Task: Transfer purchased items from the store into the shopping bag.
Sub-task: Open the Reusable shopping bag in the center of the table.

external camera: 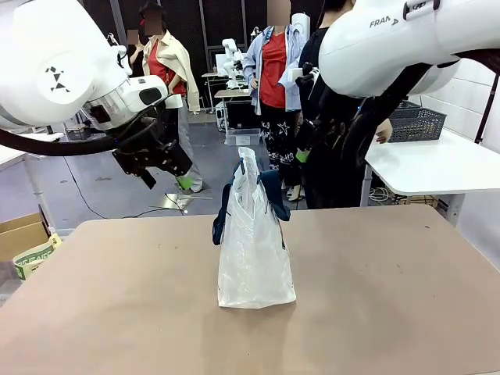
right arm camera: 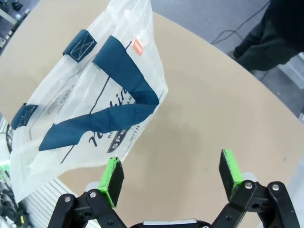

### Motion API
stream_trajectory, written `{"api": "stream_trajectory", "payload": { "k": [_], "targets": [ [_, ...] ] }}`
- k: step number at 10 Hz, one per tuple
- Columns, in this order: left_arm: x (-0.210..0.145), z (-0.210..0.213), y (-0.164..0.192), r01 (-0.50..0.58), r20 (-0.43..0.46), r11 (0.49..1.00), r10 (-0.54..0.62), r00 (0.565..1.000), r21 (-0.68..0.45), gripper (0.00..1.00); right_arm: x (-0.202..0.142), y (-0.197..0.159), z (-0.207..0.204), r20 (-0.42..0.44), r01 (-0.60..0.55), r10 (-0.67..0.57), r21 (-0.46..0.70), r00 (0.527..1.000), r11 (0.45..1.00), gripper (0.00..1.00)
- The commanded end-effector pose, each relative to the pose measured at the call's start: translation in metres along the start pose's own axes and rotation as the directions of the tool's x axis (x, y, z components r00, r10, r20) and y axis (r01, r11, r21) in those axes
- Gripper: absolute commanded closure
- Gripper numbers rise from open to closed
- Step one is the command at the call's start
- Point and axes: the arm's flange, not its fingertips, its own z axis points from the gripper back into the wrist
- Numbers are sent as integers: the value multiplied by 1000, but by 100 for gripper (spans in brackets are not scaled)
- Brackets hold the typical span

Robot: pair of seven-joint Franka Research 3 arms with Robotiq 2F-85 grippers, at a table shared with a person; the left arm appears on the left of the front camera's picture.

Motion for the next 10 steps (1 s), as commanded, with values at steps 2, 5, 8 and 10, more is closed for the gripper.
{"api": "stream_trajectory", "payload": {
  "k": [2,5,8,10],
  "targets": [
    [11,8,-18,-105,-72,994,106,992,15,0,18,15,7,-79,62,-66,-55,995,997,0],
    [21,22,-51,-265,-145,964,267,953,29,0,47,48,9,-215,125,-126,-16,969,992,0],
    [30,15,-85,-280,-183,960,277,943,11,0,68,74,-2,-243,149,-137,34,960,988,0],
    [19,18,-80,-280,-179,959,282,943,34,0,54,76,4,-245,129,-119,24,962,991,0]
  ]
}}
